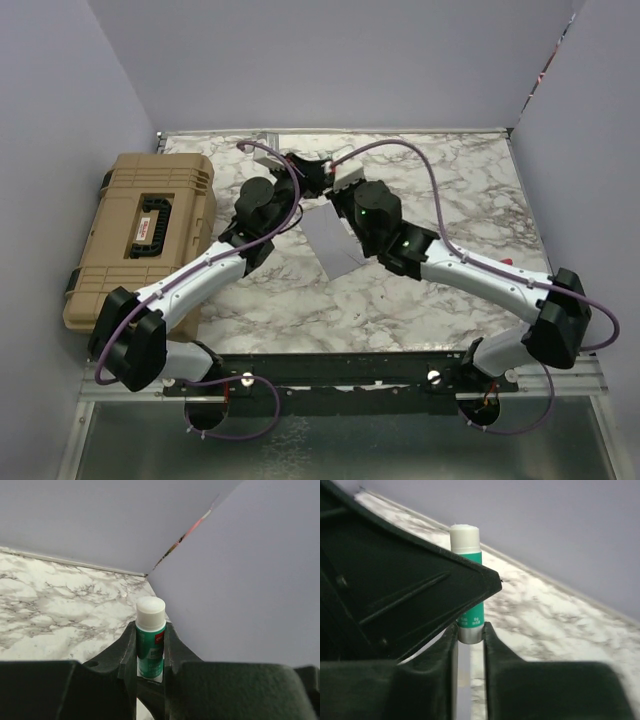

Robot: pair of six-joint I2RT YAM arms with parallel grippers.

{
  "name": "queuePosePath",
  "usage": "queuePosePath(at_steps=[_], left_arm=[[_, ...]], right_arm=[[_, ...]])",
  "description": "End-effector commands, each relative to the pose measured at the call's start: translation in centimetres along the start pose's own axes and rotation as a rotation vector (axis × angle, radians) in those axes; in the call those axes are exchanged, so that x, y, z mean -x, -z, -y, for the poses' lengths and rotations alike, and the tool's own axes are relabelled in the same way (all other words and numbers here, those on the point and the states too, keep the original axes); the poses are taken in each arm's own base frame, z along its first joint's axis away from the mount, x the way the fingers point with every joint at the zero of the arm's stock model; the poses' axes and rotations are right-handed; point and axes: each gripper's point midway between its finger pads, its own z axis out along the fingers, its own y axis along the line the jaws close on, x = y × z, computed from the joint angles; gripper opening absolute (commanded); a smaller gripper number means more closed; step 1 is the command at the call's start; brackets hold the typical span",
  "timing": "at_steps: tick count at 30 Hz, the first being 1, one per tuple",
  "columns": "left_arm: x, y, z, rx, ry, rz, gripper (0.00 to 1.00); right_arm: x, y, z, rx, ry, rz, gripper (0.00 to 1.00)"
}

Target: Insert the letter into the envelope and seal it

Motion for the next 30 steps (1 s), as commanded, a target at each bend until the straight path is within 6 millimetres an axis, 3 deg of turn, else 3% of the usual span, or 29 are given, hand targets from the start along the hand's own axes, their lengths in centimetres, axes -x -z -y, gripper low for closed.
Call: queuePosePath(at_steps=[1, 2, 4, 10, 16, 23, 30], left_arm=[[1.5, 2.0, 7.7, -0.257, 0.001, -0.017, 0.00], [1.3, 2.3, 7.7, -0.262, -0.017, -0.030, 0.00], [0.8, 2.8, 7.6, -0.278, -0.042, -0.057, 0.00], [0.0, 4.5, 9.5, -0.417, -0.107, -0.147, 0.00], [-0.8, 6.6, 12.0, -0.586, -0.180, -0.225, 0.00], [-0.3, 9.9, 15.9, -0.812, -0.212, -0.281, 0.00], [1.2, 11.0, 17.3, -0.835, -0.151, -0.255, 0.00]], right_arm=[[-0.1, 2.0, 1.6, 0.155, -0.215, -0.037, 0.35], [0.8, 3.1, 1.2, 0.236, -0.245, -0.007, 0.46], [1.9, 5.4, 0.4, 0.371, -0.310, 0.016, 0.59], [1.9, 11.9, -3.0, 0.757, -0.373, -0.018, 0.56], [5.0, 16.8, -2.3, 0.912, -0.472, 0.148, 0.69], [6.5, 17.1, -0.6, 0.863, -0.629, 0.188, 0.72], [7.2, 16.9, 0.8, 0.836, -0.773, 0.254, 0.69]])
